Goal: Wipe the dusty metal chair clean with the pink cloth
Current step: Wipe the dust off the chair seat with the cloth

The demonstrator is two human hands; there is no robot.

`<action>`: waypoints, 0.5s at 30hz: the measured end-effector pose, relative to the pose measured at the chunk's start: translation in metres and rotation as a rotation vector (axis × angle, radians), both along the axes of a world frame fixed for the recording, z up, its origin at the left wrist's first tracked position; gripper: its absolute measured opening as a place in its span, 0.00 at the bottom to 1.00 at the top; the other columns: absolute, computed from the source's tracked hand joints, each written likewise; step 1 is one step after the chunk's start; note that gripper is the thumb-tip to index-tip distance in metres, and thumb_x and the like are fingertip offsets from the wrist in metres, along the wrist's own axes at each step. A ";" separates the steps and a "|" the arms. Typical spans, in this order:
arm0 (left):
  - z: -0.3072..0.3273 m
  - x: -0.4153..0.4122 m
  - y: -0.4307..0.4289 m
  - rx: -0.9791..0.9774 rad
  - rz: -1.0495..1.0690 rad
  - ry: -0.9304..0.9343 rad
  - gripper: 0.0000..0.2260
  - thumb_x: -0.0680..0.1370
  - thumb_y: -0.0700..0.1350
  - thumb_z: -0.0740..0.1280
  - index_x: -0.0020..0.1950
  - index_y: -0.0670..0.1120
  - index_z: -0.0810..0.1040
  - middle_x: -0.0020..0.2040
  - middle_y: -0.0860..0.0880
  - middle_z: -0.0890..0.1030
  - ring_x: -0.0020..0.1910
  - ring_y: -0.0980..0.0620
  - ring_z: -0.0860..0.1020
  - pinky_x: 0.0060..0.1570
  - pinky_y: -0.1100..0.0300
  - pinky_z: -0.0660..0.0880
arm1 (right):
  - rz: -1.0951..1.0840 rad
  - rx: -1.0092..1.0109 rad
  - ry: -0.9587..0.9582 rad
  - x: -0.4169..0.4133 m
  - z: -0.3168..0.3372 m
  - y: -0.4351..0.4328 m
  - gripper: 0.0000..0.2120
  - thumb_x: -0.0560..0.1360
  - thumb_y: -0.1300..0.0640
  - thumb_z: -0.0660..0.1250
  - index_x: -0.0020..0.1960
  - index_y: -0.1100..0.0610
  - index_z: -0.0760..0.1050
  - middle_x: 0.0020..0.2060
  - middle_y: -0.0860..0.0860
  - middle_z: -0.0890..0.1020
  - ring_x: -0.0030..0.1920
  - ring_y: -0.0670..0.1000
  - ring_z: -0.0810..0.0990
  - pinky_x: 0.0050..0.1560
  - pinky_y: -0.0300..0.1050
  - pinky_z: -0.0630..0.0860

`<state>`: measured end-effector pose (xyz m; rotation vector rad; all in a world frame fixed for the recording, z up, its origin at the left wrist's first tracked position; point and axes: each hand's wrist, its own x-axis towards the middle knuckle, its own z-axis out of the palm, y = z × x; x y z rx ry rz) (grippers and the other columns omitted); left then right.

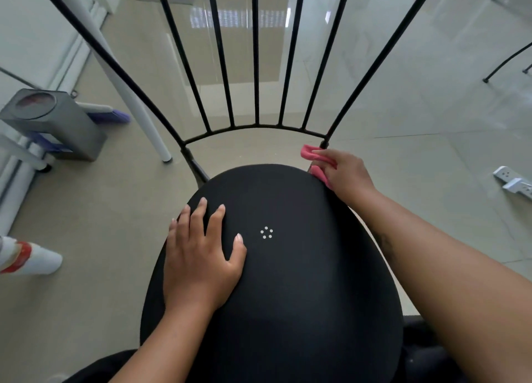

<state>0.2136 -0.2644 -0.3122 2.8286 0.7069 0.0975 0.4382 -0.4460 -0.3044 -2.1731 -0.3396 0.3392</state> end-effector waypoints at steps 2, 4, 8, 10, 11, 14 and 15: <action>0.001 0.001 0.001 -0.002 0.002 -0.008 0.28 0.76 0.61 0.54 0.73 0.51 0.67 0.75 0.45 0.64 0.76 0.43 0.57 0.75 0.47 0.51 | 0.007 0.044 0.056 0.001 0.000 0.002 0.12 0.78 0.64 0.67 0.53 0.50 0.84 0.55 0.44 0.83 0.52 0.37 0.81 0.62 0.38 0.75; 0.002 0.001 0.000 -0.003 -0.002 -0.001 0.28 0.76 0.61 0.54 0.73 0.51 0.66 0.75 0.45 0.63 0.76 0.43 0.57 0.75 0.47 0.51 | 0.036 0.085 0.045 -0.013 0.008 0.006 0.10 0.78 0.63 0.66 0.54 0.54 0.84 0.52 0.49 0.81 0.49 0.38 0.81 0.56 0.33 0.76; 0.000 0.001 -0.001 -0.004 0.004 -0.010 0.30 0.76 0.61 0.53 0.74 0.47 0.64 0.76 0.45 0.62 0.76 0.44 0.55 0.76 0.49 0.49 | 0.250 -0.204 -0.369 -0.052 0.009 0.031 0.14 0.79 0.50 0.64 0.64 0.46 0.79 0.52 0.49 0.76 0.54 0.53 0.74 0.59 0.49 0.70; 0.000 0.001 0.000 -0.016 0.020 -0.027 0.31 0.76 0.61 0.53 0.75 0.44 0.62 0.77 0.45 0.60 0.77 0.46 0.54 0.76 0.51 0.47 | 0.346 -0.354 -0.396 -0.074 0.008 0.067 0.18 0.81 0.46 0.57 0.70 0.42 0.72 0.65 0.49 0.73 0.62 0.54 0.67 0.64 0.52 0.61; 0.000 0.001 0.000 -0.033 0.028 -0.038 0.32 0.76 0.60 0.53 0.75 0.43 0.61 0.77 0.45 0.59 0.77 0.47 0.54 0.76 0.53 0.46 | 0.416 -0.390 -0.416 -0.085 0.008 0.085 0.19 0.82 0.45 0.54 0.72 0.42 0.69 0.70 0.47 0.70 0.65 0.54 0.65 0.65 0.51 0.58; 0.001 -0.001 0.001 -0.101 0.041 -0.084 0.30 0.77 0.55 0.52 0.76 0.42 0.61 0.78 0.44 0.59 0.77 0.47 0.54 0.76 0.54 0.47 | 0.641 -0.390 -0.548 -0.108 0.004 0.088 0.20 0.81 0.46 0.53 0.71 0.42 0.71 0.72 0.44 0.71 0.66 0.53 0.66 0.66 0.50 0.60; 0.001 -0.002 0.002 -0.122 0.047 -0.097 0.30 0.77 0.53 0.52 0.76 0.41 0.61 0.78 0.44 0.60 0.77 0.47 0.54 0.76 0.54 0.47 | 0.676 -0.381 -0.582 -0.108 0.000 0.070 0.20 0.81 0.46 0.53 0.72 0.41 0.70 0.71 0.44 0.71 0.68 0.54 0.66 0.68 0.52 0.61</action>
